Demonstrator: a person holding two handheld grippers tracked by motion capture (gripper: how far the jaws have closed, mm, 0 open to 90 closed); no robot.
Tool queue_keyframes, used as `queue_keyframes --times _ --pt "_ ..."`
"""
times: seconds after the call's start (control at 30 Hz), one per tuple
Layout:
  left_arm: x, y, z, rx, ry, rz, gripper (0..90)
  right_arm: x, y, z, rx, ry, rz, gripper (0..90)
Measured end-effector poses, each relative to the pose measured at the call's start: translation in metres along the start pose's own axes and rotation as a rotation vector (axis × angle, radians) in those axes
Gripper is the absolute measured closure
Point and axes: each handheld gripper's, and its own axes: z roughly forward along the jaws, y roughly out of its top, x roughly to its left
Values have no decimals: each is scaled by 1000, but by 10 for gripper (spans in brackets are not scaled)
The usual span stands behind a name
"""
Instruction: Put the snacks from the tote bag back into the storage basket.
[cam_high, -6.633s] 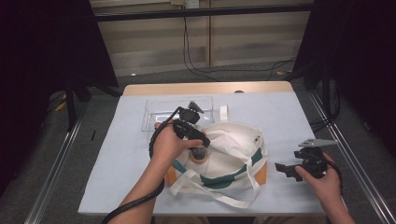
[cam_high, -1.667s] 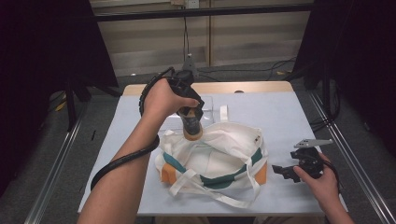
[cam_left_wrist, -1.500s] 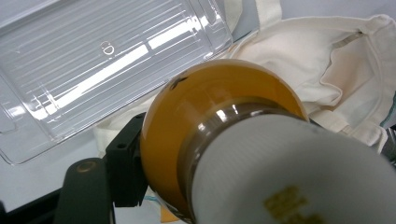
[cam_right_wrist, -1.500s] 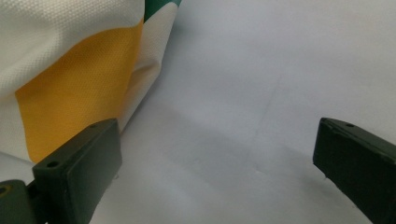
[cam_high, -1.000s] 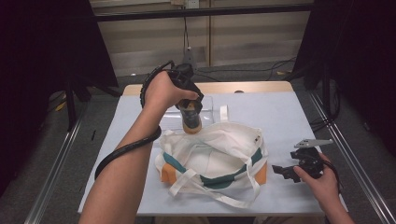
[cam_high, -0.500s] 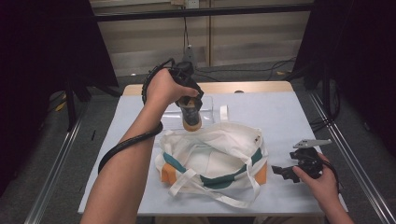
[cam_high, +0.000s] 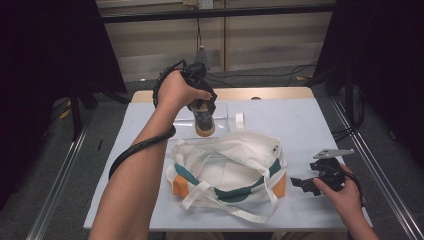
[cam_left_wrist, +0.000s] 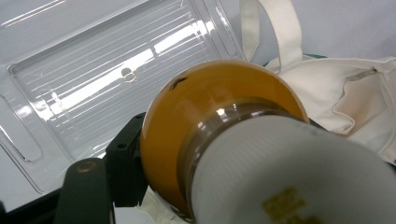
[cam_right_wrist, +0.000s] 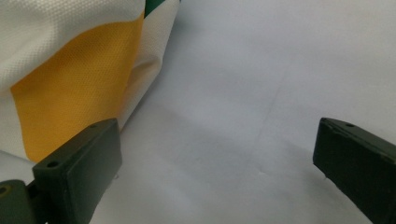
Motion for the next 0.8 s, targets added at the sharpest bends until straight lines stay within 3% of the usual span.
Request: queue_keyframes --times 0.8 --pt "1 17 8 -4 -5 8 300 -3 0 -1 -10 -1 2 8"
